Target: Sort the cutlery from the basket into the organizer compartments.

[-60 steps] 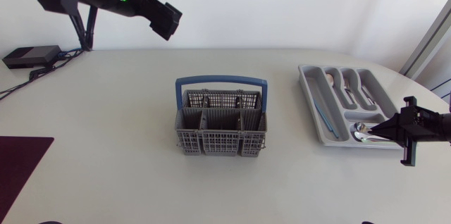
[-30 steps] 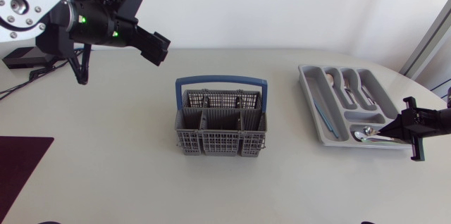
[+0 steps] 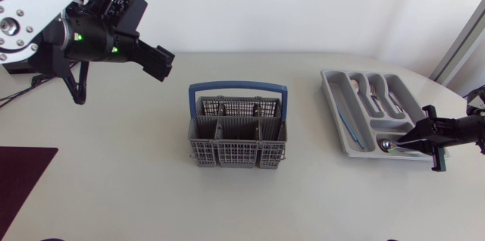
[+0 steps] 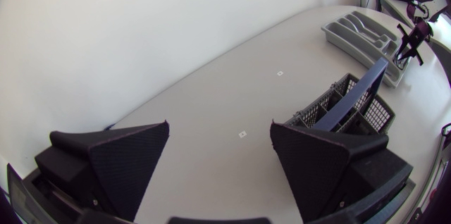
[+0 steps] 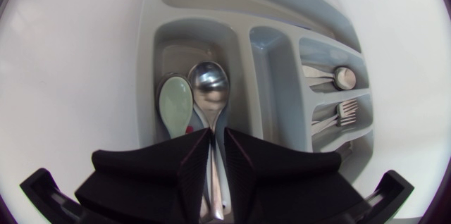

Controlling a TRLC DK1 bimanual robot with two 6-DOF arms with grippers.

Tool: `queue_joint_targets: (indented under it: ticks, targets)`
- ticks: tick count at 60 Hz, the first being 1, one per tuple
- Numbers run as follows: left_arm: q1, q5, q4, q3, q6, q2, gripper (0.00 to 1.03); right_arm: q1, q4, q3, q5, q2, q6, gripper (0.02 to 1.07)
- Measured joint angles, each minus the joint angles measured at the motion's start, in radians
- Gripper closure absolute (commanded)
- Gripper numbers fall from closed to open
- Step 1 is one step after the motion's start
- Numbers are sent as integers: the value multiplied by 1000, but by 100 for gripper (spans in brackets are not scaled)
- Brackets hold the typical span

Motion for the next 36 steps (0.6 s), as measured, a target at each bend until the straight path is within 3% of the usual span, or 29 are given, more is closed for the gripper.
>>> queue_joint_targets:
  ticks: [11,25,36]
  targets:
    - [0,0,13,-28,0,-14,4,-1,-5,-31,-52,-110,64,55]
    - [14,1,53,-121,1,-37,4,22,-46,-133,-147,-383,134,55]
    - [47,56,56,-197,4,-50,11,166,6,-279,-173,-549,308,56]
